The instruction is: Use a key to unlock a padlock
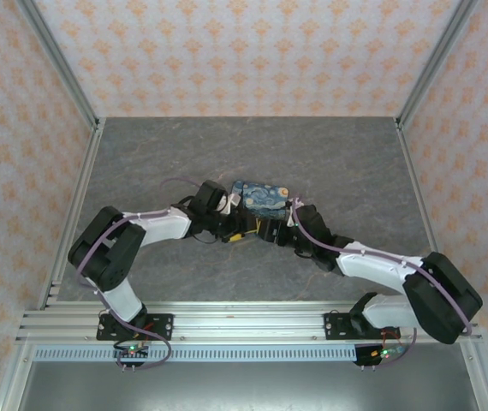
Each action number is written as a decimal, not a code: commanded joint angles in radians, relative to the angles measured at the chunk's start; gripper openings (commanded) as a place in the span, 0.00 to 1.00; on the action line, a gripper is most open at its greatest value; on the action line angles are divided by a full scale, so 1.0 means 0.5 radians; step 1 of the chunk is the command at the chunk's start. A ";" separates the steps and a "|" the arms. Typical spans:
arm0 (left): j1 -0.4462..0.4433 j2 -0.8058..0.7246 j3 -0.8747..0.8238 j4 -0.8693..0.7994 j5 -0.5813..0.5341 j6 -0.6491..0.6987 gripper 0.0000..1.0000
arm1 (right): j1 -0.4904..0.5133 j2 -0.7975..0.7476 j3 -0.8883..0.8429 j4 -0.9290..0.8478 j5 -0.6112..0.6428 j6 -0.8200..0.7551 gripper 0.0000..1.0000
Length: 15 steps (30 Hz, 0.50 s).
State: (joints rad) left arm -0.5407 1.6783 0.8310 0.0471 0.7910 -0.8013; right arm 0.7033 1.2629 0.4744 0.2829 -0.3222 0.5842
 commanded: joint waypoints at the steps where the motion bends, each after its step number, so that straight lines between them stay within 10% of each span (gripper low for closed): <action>1: -0.014 -0.193 -0.013 -0.095 -0.009 0.057 0.69 | -0.011 0.067 -0.003 0.119 0.066 0.088 0.64; 15: 0.076 -0.379 0.269 -0.616 -0.475 0.215 0.83 | -0.234 0.410 0.357 0.020 0.049 -0.101 0.64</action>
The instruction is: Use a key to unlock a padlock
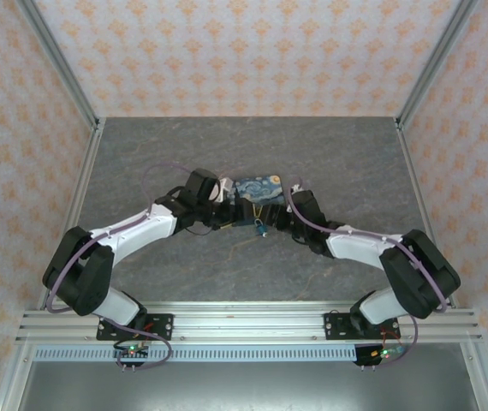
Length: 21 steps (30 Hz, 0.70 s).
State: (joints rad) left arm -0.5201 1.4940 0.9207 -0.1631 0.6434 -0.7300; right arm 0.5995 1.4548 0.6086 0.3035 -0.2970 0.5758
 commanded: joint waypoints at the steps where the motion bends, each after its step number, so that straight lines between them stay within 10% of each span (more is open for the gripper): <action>1: 0.047 0.004 0.120 -0.231 -0.214 0.076 0.84 | -0.026 0.027 0.106 -0.067 -0.024 -0.109 0.63; 21: 0.179 0.349 0.522 -0.544 -0.257 0.321 0.84 | -0.016 0.187 0.021 -0.144 -0.221 -0.494 0.60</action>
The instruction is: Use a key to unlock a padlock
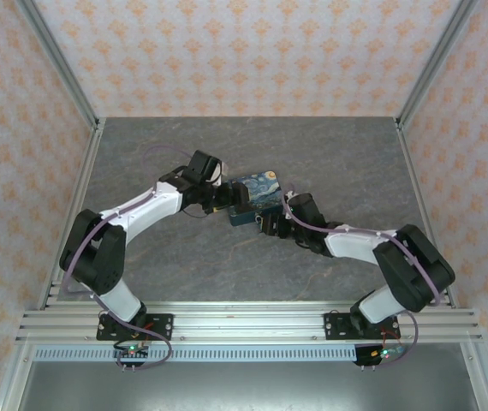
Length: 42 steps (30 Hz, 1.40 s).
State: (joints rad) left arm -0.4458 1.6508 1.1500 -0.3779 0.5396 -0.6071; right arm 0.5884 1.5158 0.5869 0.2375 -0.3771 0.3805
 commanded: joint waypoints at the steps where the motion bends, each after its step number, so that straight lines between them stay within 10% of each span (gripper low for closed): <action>1: 0.036 0.044 0.064 -0.112 -0.046 0.078 0.84 | 0.006 0.089 0.074 -0.006 -0.072 -0.108 0.60; 42: 0.103 0.150 0.174 -0.166 -0.069 0.127 0.84 | -0.008 0.161 -0.019 0.128 -0.178 -0.084 0.33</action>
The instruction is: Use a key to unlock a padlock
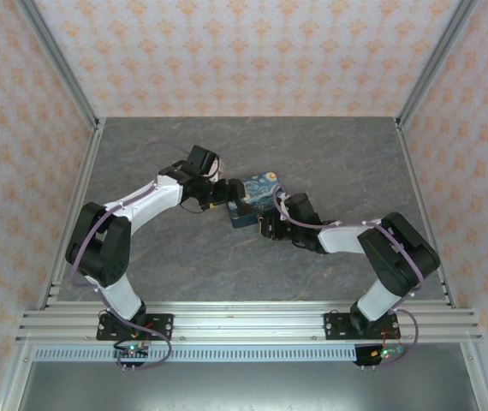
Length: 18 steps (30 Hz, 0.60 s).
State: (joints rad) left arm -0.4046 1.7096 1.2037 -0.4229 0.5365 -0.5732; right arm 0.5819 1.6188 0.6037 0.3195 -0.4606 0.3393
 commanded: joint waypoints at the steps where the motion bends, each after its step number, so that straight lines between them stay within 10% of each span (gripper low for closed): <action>1: 0.021 0.035 0.069 -0.081 -0.069 0.062 0.84 | 0.003 -0.050 -0.055 -0.032 -0.014 -0.002 0.33; 6: 0.021 0.038 0.078 -0.093 -0.082 0.066 0.84 | -0.006 -0.088 -0.096 -0.022 -0.021 -0.004 0.45; 18: 0.021 0.047 0.082 -0.097 -0.073 0.066 0.83 | -0.016 -0.073 -0.109 0.017 -0.035 0.006 0.30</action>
State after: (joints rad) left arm -0.4030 1.7237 1.2114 -0.4427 0.5152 -0.5659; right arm 0.5789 1.5871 0.5598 0.3225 -0.4732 0.3439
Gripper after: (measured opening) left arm 0.834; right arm 0.304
